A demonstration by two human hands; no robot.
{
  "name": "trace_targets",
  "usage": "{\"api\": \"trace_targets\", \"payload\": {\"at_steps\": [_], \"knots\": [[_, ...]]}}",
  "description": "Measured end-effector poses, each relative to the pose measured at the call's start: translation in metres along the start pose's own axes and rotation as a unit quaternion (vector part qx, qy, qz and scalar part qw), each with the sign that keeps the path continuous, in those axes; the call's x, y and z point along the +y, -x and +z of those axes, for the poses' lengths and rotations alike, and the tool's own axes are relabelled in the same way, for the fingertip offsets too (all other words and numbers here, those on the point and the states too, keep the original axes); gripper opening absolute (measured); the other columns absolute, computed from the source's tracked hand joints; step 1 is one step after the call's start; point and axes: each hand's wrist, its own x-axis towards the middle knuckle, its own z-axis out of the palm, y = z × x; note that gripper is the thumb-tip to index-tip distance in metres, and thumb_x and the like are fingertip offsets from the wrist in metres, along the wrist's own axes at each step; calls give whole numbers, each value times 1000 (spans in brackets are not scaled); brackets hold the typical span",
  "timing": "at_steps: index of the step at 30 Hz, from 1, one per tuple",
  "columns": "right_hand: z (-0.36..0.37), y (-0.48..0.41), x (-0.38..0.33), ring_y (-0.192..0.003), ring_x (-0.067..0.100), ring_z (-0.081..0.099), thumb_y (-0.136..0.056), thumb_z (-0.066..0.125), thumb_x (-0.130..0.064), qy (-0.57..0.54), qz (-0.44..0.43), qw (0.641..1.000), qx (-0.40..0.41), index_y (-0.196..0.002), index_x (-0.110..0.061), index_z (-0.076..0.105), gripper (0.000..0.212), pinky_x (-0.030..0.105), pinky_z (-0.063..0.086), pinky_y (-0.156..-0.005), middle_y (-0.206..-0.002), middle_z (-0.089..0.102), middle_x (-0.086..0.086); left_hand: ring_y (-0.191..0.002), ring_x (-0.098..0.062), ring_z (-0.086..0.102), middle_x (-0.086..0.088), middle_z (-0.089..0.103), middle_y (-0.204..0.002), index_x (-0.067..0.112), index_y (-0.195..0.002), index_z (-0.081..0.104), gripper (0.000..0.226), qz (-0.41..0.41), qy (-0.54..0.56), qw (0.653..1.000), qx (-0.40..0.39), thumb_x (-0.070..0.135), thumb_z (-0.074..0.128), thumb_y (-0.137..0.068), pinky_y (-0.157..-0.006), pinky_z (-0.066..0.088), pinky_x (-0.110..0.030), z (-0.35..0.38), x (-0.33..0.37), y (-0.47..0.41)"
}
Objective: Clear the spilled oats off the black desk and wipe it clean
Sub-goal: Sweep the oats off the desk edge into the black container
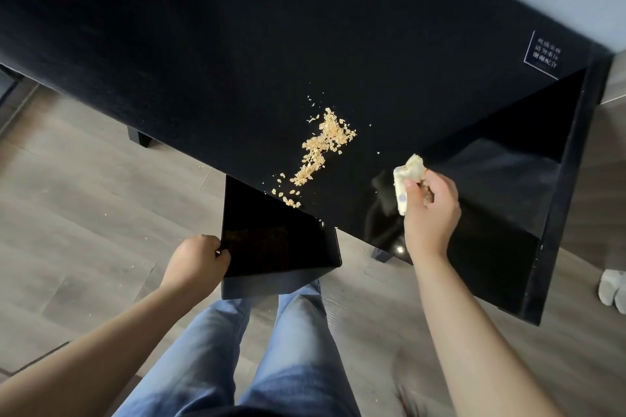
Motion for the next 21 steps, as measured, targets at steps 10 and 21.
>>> {"api": "trace_targets", "payload": {"at_steps": [10,21], "knots": [[60,59,-17,-90,7,54,-81,69,-10,16,-79,990,-119,-99,-13,72,19,13,37,-74,-104,61,-3,-46,-24,37,-21,61,-60,-6,-61,52,26,-17,17,1000,5,11,52,-80,-46,29,-28,12,4,-4],[5,-13,-55,-76,1,53,-84,69,-16,-65,-58,993,-79,-91,-13,68,7,11,41,-69,-90,60,2,-47,-25,36,-22,60,-60,-6,-61,53,26,-33,21,999,16,11,52,-80,-47,28,-28,13,9,-3]]}}
